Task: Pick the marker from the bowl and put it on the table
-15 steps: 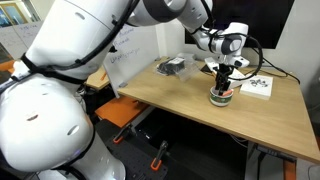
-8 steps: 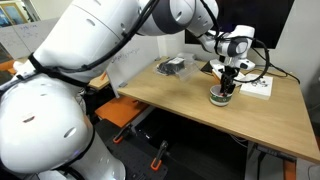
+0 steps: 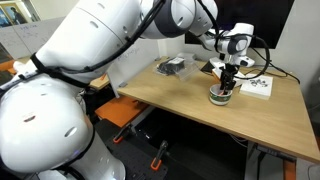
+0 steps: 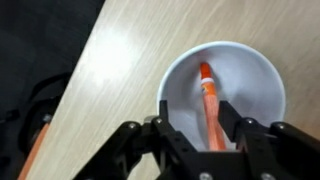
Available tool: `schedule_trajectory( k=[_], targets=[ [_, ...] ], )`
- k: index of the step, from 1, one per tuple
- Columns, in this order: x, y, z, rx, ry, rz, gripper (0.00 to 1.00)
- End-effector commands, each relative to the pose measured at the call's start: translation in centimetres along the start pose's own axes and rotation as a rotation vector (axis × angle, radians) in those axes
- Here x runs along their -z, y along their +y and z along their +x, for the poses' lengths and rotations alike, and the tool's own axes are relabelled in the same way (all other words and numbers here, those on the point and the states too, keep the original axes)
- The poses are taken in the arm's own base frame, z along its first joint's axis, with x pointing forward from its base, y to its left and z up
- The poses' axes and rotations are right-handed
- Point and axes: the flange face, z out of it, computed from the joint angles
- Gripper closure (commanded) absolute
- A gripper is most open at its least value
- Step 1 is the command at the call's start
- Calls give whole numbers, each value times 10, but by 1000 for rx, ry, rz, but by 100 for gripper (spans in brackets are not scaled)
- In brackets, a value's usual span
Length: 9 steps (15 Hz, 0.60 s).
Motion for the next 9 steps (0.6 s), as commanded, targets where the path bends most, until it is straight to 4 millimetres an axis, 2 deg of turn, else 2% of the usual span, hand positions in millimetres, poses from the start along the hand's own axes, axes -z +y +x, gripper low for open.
schedule_trajectory(
  k=[1,4,7,8,9],
  targets=[
    [9,-6,-2,57,-3,-5,36],
    [4,-13,-2,91,-6,1,37],
    [-4,-22,-2,152,11,22,46],
    [-7,-24,-2,167,18,26,47],
    [-11,-25,0,182,29,30,55]
  ],
)
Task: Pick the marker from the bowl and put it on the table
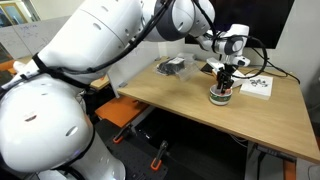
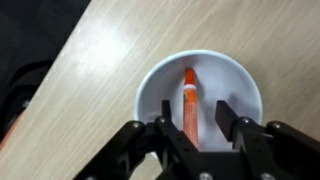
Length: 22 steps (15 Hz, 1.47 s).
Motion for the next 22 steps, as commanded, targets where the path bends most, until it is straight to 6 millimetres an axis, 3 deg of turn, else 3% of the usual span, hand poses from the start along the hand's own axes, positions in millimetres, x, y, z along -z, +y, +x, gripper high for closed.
schedule_trajectory(
  k=[1,5,7,8,10,14,17,22],
  targets=[
    [-10,-5,10,59,37,11,62],
    [-31,-3,22,76,68,24,55],
    [-36,-3,26,85,84,26,80],
    [-35,-3,26,101,93,25,83],
    [-30,-6,21,130,110,36,99],
    [-15,-3,5,171,106,8,95],
    [11,9,-9,178,110,-29,95],
    [101,24,-50,205,181,-29,95]
  ],
)
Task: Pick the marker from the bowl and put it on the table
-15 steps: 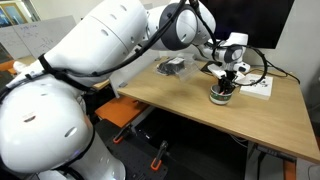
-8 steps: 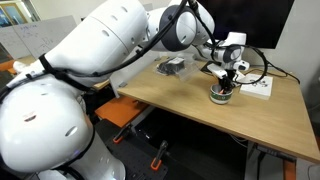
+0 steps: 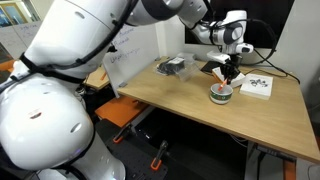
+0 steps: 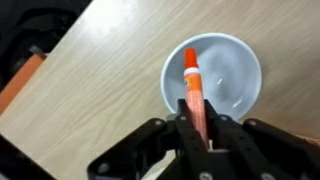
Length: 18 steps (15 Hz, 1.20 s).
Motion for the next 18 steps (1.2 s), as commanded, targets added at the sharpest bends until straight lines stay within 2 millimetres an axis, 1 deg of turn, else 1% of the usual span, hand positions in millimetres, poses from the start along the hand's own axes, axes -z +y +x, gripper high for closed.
schedule_trajectory(
  k=[1,2,3,4,6,7,8,9,11,12,14,17,18],
  targets=[
    [62,4,-42,93,19,39,95],
    [78,-8,-55,182,17,47,95],
    [87,-22,-69,236,11,49,95],
    [91,-40,-85,296,-9,67,95],
    [88,-72,-117,403,-70,80,95],
    [79,-86,-134,442,-126,81,95],
    [68,-95,-149,476,-177,67,95],
    [55,-100,-163,507,-223,56,95],
    [26,-105,-183,583,-285,44,95],
    [12,-106,-187,598,-304,38,95],
    [-16,-108,-188,606,-349,42,95],
    [-53,-113,-174,560,-356,40,95],
    [-61,-115,-168,547,-353,41,79]
  ],
)
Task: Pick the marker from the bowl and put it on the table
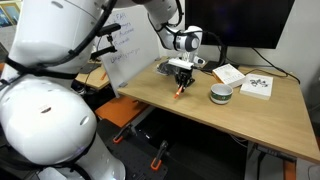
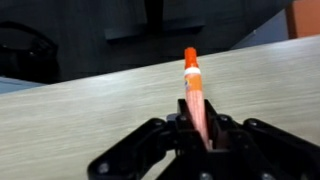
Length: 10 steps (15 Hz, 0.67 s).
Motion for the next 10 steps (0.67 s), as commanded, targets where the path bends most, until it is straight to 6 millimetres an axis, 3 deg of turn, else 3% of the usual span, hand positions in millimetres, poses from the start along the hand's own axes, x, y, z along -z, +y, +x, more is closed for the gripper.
schedule_trajectory(
  k=[1,3,5,10],
  targets=[
    [-7,7,29,-23,25,23,56],
    [-6,9,40,-27,53,13,52],
    [6,10,40,-29,76,8,38],
    [48,9,1,-13,163,8,1]
  ],
)
